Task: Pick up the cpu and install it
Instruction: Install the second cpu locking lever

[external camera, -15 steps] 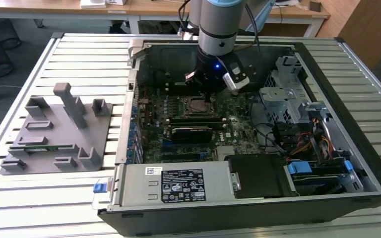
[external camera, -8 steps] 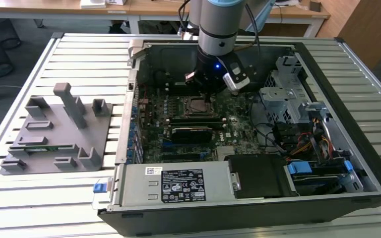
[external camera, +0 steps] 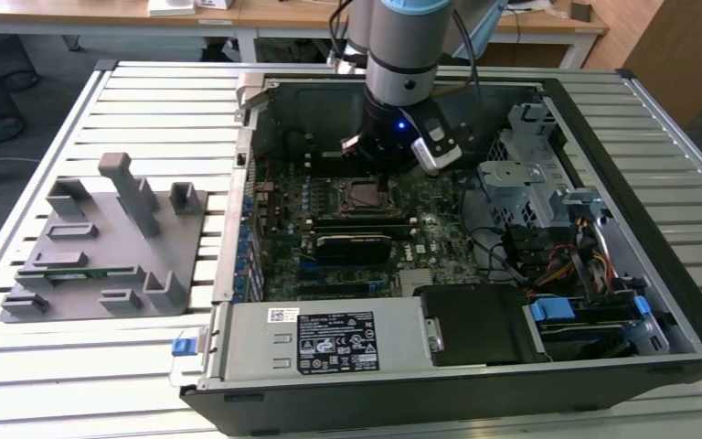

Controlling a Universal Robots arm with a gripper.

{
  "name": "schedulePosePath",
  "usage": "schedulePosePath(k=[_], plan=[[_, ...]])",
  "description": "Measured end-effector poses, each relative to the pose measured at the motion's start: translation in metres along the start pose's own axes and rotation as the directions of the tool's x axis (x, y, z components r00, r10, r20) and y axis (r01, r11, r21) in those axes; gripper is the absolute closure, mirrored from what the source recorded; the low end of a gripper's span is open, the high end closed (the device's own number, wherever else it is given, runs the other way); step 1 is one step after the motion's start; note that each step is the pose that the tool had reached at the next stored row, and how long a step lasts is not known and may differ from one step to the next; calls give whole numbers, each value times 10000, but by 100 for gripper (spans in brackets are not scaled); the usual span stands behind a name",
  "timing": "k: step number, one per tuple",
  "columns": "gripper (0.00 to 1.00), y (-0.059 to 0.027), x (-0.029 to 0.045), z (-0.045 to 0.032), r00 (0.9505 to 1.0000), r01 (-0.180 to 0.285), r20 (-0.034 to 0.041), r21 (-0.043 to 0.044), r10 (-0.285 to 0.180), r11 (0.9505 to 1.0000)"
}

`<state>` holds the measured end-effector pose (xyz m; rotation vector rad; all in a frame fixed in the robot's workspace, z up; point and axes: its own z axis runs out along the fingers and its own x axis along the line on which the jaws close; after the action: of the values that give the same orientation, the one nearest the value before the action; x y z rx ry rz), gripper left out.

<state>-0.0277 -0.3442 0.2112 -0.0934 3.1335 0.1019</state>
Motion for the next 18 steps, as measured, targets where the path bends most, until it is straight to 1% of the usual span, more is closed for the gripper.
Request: schedulePosePath(k=[5,8,14,16,18], plan=[[89,-66,4,-4,10000,0,0,0,0,10000],[89,-78,5,-13,10000,-1,-2,4,1,10000],[89,-70,4,-132,10000,0,0,0,0,10000],[89,-72,4,-154,10000,0,0,0,0,10000],[89,-81,4,-158,10000,1,1,-3,-1,10000]])
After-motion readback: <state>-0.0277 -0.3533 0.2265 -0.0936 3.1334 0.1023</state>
